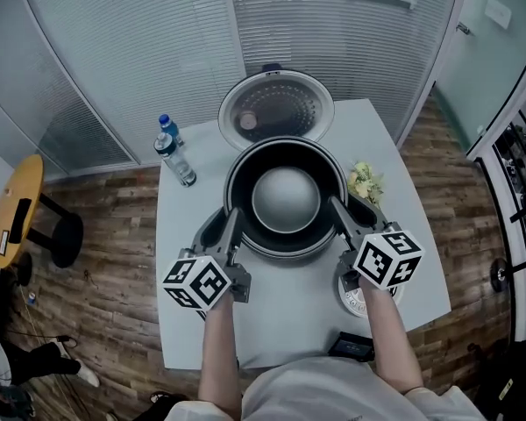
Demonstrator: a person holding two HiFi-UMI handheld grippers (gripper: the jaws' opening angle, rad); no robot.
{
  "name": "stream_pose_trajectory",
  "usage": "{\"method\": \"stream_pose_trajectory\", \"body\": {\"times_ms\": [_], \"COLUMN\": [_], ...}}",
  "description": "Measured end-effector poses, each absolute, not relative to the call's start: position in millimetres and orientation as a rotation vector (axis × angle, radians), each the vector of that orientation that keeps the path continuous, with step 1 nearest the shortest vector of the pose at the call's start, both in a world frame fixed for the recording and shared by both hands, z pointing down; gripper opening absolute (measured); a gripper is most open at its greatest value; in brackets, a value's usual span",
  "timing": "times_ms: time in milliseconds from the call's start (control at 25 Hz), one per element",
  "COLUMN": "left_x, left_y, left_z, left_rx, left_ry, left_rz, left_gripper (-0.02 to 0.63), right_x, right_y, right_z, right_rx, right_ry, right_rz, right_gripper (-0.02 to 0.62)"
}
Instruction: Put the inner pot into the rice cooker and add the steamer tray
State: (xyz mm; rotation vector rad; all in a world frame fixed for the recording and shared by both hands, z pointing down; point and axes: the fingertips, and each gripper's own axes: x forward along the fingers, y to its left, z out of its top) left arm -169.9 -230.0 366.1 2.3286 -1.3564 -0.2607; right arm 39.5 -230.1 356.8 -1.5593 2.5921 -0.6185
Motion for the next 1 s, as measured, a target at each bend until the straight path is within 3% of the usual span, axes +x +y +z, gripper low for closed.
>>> {"method": "stream_pose_trajectory", "body": {"times_ms": [1000], "left_x": [-159], "left_y": [-274], "left_z": [421], "left_rx": [2.253], "left_ry": [-1.316], "left_rz": [-0.156], "left_gripper": [0.089], "right_x": [50], "right_y": [-271], "right_z": [415], "right_rx": [-1.592], "right_ry": [2.583], "right_rz": [-0.843], "right_gripper": [0.118]}}
